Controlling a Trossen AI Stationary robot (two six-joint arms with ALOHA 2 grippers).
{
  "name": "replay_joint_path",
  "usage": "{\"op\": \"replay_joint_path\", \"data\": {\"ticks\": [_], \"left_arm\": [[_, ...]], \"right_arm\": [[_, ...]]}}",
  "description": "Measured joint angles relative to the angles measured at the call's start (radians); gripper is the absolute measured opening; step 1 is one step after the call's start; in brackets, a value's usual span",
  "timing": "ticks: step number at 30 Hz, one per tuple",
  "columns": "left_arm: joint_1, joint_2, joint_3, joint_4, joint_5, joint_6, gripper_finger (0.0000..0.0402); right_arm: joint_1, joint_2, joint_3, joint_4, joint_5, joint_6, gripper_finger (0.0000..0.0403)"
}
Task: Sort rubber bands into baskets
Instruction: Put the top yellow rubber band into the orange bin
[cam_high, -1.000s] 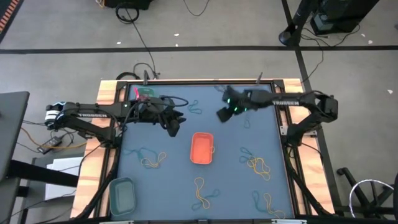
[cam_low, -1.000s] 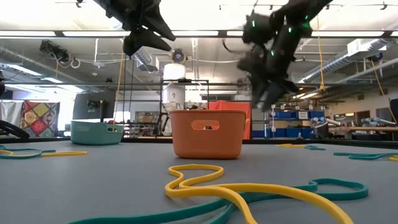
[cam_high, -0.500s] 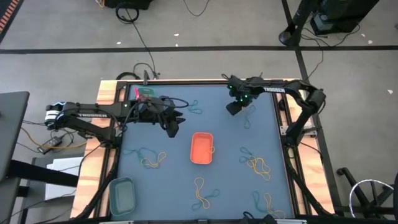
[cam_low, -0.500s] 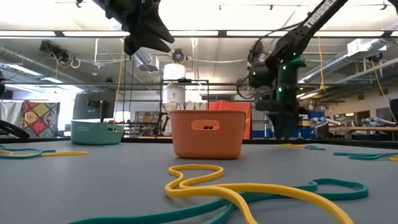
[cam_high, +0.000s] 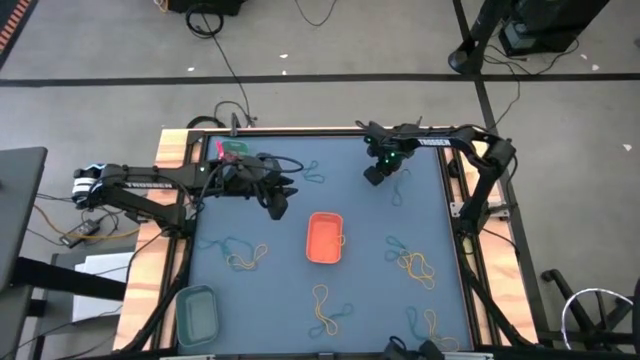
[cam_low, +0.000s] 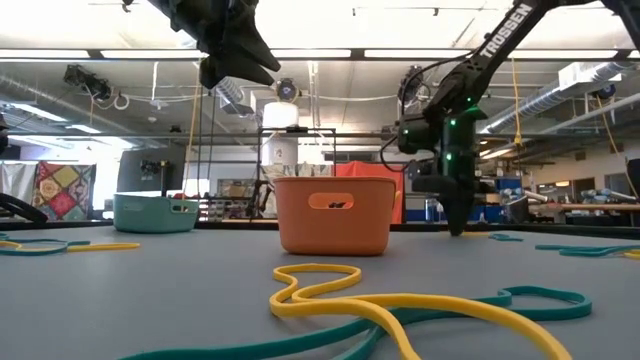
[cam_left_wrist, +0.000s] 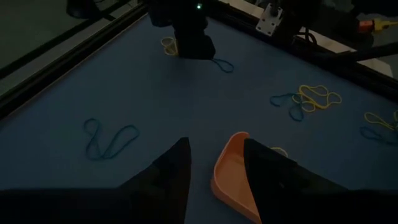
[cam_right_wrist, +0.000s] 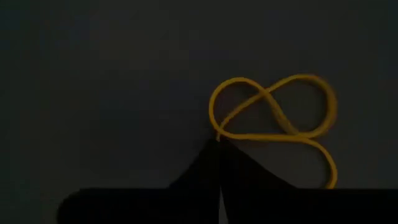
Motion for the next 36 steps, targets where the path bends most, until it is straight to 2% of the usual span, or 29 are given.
{"op": "replay_joint_path", "data": {"ticks": [6, 8, 14, 21, 26, 36], "left_arm": [[0.0, 0.0, 0.0, 0.002, 0.001, 0.001, 0.0151], [0.0, 0.0, 0.0, 0.017, 0.035, 0.038, 0.0151], [0.001, 0.059, 0.001, 0.157, 0.051, 0.137, 0.0151], [0.001, 0.207, 0.001, 0.368, 0.051, 0.214, 0.0151], [0.001, 0.302, 0.001, 0.543, 0.062, 0.216, 0.0151], [0.001, 0.434, 0.003, 0.763, 0.21, 0.215, 0.0152]], "right_arm": [[0.018, -0.135, -0.003, -0.034, -0.089, 0.032, 0.0005], [0.038, -0.195, -0.003, -0.044, -0.108, 0.063, 0.0004], [0.14, -0.362, -0.003, -0.028, -0.195, 0.161, 0.0002], [0.299, -0.51, -0.003, 0.046, -0.164, 0.312, 0.0002], [0.4, -0.567, -0.002, 0.096, -0.168, 0.396, 0.0002], [0.565, -0.578, -0.002, 0.235, -0.192, 0.515, 0.0002]]}}
